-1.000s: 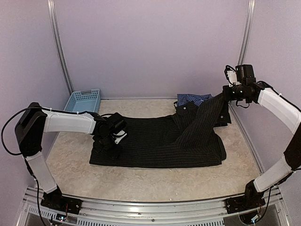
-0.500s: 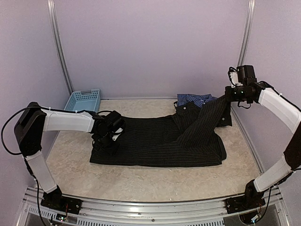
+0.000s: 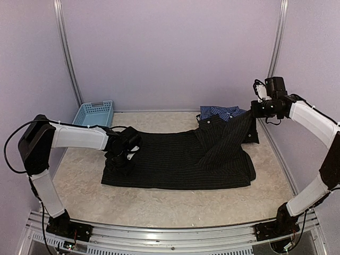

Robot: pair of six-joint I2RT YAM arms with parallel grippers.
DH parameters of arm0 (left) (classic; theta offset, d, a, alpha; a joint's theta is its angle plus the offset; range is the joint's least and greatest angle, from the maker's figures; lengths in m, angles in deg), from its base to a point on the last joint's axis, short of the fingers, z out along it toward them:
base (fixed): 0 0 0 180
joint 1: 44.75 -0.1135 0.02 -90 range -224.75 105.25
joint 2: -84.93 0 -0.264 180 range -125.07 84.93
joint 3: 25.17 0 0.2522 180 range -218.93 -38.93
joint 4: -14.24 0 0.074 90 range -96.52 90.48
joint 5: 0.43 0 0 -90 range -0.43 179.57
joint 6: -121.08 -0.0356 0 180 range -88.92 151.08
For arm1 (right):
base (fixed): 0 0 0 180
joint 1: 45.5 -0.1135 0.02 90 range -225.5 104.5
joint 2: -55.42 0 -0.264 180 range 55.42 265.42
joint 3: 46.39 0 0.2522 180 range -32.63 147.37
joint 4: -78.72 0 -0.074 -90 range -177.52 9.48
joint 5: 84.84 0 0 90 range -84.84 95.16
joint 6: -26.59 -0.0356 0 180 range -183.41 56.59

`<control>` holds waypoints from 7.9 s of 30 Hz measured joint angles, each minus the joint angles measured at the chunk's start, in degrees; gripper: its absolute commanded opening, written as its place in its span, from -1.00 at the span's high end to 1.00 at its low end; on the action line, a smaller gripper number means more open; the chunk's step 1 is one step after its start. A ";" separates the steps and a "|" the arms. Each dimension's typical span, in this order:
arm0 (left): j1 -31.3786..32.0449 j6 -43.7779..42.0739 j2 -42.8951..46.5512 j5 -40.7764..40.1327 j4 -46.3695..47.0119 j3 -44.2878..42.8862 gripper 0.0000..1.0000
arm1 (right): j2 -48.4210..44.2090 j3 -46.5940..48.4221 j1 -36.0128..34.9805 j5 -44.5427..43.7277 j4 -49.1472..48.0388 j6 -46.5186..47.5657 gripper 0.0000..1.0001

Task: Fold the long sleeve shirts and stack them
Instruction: Fold the flattened shirt at the center of the board.

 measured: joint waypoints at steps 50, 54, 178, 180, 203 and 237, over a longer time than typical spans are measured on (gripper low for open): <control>-3.63 11.61 16.31 6.58 14.36 -0.90 -0.90 | -2.69 -25.57 -40.83 4.02 -9.51 -1.42 -0.20; -3.63 12.35 16.31 7.69 15.61 -0.42 -0.91 | -4.17 -24.59 -37.79 -0.44 -7.85 -6.03 -0.24; 0.52 29.03 -8.83 46.16 55.23 7.80 0.07 | 27.56 -9.42 -35.71 20.04 -17.22 -16.00 0.88; 0.87 28.96 -8.83 46.14 55.23 7.80 0.13 | 27.56 -9.42 -35.71 20.04 -17.25 -16.00 0.88; -1.42 25.94 -1.36 47.69 47.34 8.68 1.00 | 20.46 -9.86 -35.41 18.36 -13.86 -14.84 0.01; -10.29 55.78 29.97 68.70 44.19 17.38 1.00 | 1.09 -19.45 -27.12 3.65 -4.50 -8.57 -0.17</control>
